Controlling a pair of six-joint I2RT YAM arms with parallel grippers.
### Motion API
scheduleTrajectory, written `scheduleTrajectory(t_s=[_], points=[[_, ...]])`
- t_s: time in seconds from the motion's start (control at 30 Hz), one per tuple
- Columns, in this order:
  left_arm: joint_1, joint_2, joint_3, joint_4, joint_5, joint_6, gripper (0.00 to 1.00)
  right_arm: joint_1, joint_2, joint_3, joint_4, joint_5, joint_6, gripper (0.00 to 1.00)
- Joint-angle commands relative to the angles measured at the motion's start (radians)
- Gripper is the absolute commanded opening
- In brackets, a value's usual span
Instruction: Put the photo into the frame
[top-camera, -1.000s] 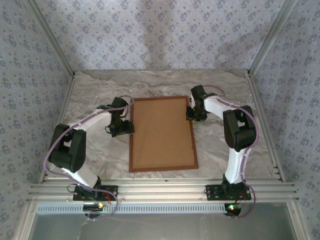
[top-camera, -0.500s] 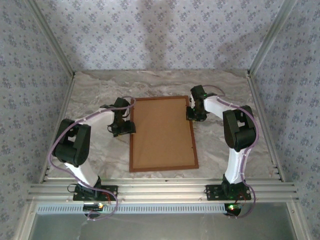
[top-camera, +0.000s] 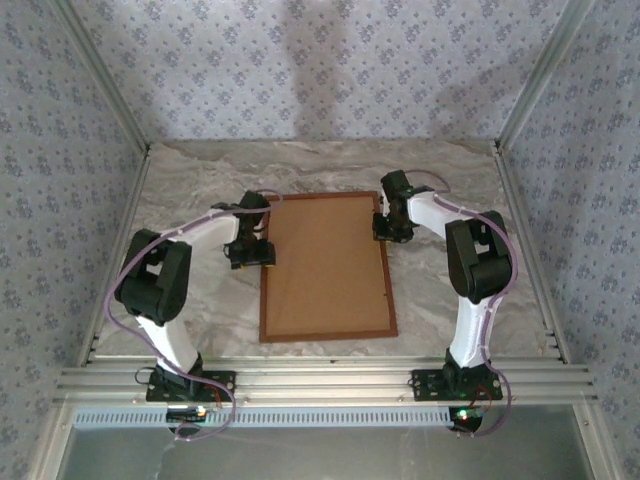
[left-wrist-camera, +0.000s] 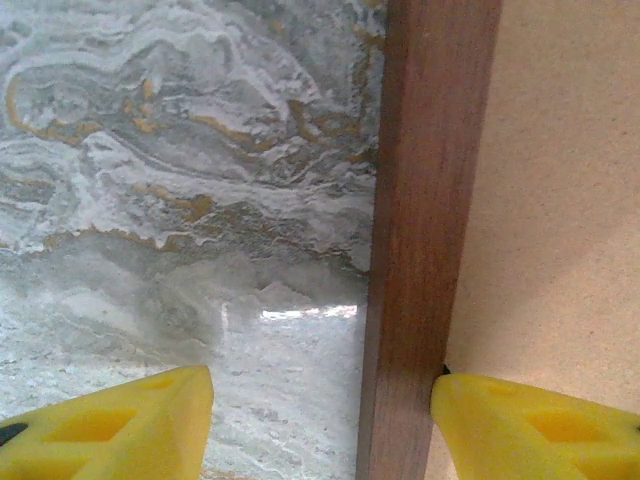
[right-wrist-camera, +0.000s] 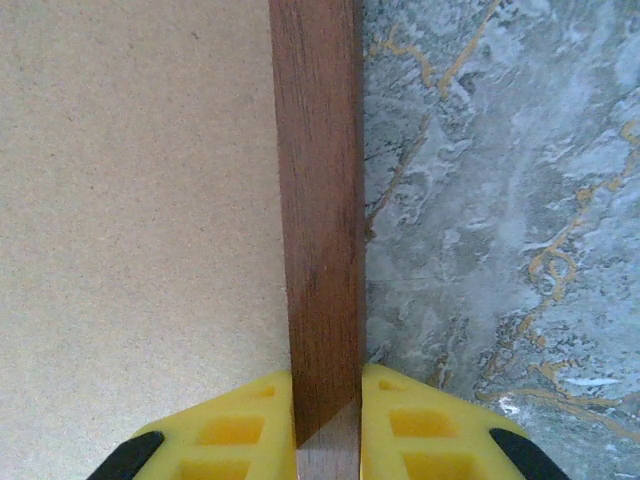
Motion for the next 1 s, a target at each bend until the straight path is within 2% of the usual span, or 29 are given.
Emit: scheduleTrajectory(t_s=[0.0, 0.33, 0.67, 0.83, 0.97], points=[[-0.049, 0.105, -0.008, -0.001, -0.028, 0.011, 0.63, 0.022, -0.013, 0.026, 0.022, -0.031, 0.013, 0.19], [-0.094, 0.210, 0.012, -0.020, -0.037, 0.016, 0.63, 0.034, -0.006, 0.037, 0.024, -0.034, 0.018, 0.18], [-0.101, 0.223, 0.041, -0.034, -0.035, 0.022, 0.63, 0.035, -0.016, 0.034, 0.010, -0.036, 0.015, 0.18], [-0.101, 0.177, 0.096, -0.089, -0.050, 0.044, 0.63, 0.030, -0.024, 0.032, 0.003, -0.037, 0.013, 0.18], [-0.088, 0.103, 0.187, -0.166, -0.110, 0.073, 0.64, 0.021, -0.033, 0.029, -0.002, -0.029, 0.013, 0.18]])
